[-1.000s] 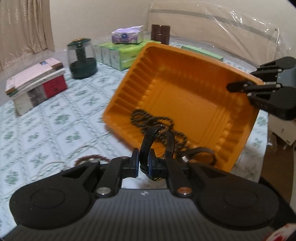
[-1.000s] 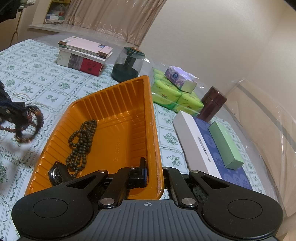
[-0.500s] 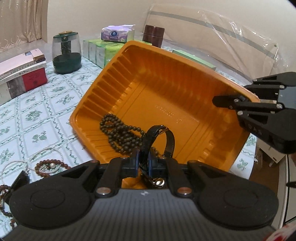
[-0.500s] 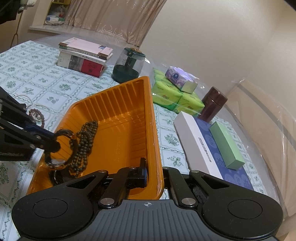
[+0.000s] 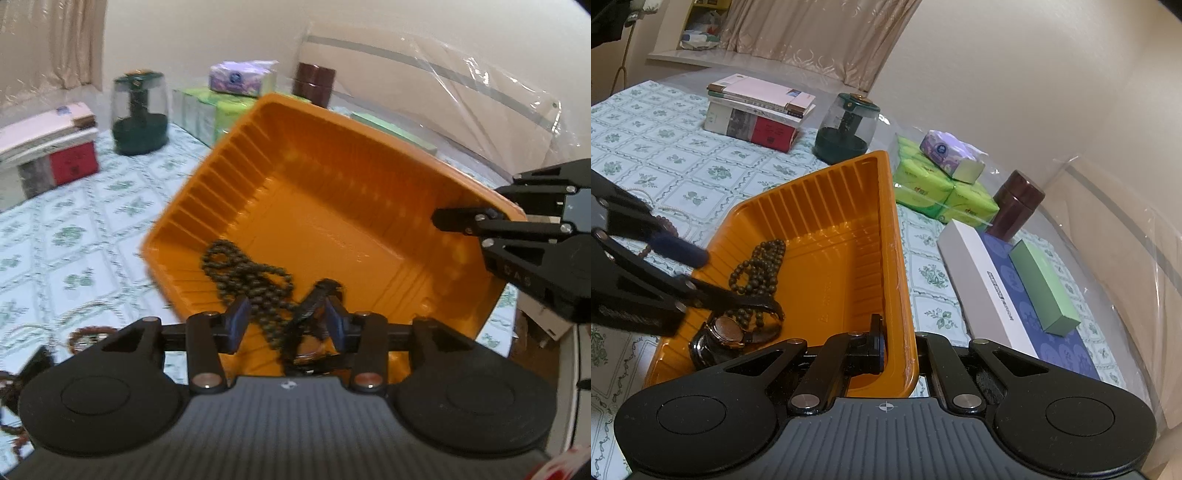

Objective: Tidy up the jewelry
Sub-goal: 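Release the black bracelet into the orange tray with the left gripper, then grasp a brown bead necklace with the left gripper and lift it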

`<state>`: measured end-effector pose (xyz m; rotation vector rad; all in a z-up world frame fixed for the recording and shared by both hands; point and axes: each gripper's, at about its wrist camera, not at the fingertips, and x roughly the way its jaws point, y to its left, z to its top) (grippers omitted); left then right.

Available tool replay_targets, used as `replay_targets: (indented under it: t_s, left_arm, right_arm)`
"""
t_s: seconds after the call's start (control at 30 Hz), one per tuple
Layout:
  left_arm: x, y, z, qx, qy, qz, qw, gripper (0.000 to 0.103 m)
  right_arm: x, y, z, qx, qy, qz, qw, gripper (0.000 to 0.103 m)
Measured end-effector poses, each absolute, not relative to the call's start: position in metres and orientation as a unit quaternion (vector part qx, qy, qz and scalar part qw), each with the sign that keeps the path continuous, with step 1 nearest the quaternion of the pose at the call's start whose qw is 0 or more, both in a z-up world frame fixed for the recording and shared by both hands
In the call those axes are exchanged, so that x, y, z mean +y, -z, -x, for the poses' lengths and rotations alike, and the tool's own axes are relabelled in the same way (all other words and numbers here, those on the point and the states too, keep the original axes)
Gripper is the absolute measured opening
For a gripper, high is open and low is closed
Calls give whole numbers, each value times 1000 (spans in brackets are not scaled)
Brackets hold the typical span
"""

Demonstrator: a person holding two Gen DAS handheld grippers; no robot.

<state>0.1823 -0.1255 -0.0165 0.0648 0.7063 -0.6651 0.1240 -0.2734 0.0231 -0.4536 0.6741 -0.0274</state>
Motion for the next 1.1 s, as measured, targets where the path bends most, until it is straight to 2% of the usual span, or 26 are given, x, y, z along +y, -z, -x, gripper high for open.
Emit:
replay_targets:
  t_s: [0.13, 0.2, 0.63, 0.87, 1.1]
  left_arm:
    - [-98, 14, -171, 320, 286, -34, 903, 51]
    - [-80, 16, -164, 313, 265, -34, 911, 59]
    - [31, 40, -126, 311, 111, -78, 941, 62]
    - [63, 54, -135, 354, 79, -42, 931, 62]
    - [65, 69, -151, 372, 77, 7, 925, 43]
  right_arm:
    - [-271, -22, -124, 327, 15, 221, 919, 3]
    - [-271, -22, -124, 327, 15, 221, 919, 3]
    - [-270, -21, -124, 327, 16, 223, 918, 3]
    - [-269, -21, -124, 327, 17, 225, 918, 3]
    - [-271, -21, -124, 328, 17, 226, 917, 3]
